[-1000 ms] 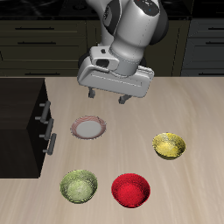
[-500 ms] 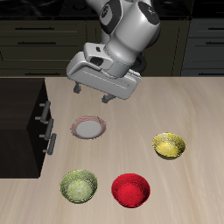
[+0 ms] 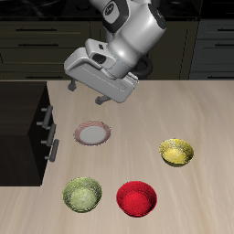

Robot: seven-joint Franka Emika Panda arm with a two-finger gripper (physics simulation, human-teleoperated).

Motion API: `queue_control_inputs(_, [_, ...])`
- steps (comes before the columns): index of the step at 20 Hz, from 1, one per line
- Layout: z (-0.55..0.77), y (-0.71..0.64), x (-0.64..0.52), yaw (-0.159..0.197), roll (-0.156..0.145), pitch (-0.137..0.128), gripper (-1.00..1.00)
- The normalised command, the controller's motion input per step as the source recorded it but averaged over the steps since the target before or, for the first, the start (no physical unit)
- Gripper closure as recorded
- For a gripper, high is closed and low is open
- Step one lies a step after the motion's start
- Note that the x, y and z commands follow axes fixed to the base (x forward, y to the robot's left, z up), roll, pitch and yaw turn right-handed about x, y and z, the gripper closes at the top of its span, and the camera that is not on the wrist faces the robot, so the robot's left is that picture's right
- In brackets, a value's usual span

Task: Open the top drawer of the wooden cabinet

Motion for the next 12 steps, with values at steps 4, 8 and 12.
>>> queue_control_inputs(4, [-0.06, -0.12, 0.03, 0.036, -0.033, -0.013, -1.00])
queue_control_inputs(8, [-0.10, -0.15, 0.03, 0.012, -0.046, 0.002, -1.00])
queue_control_inputs(12, [-0.19, -0.19, 0.02, 0.026, -0.021, 0.009, -1.00])
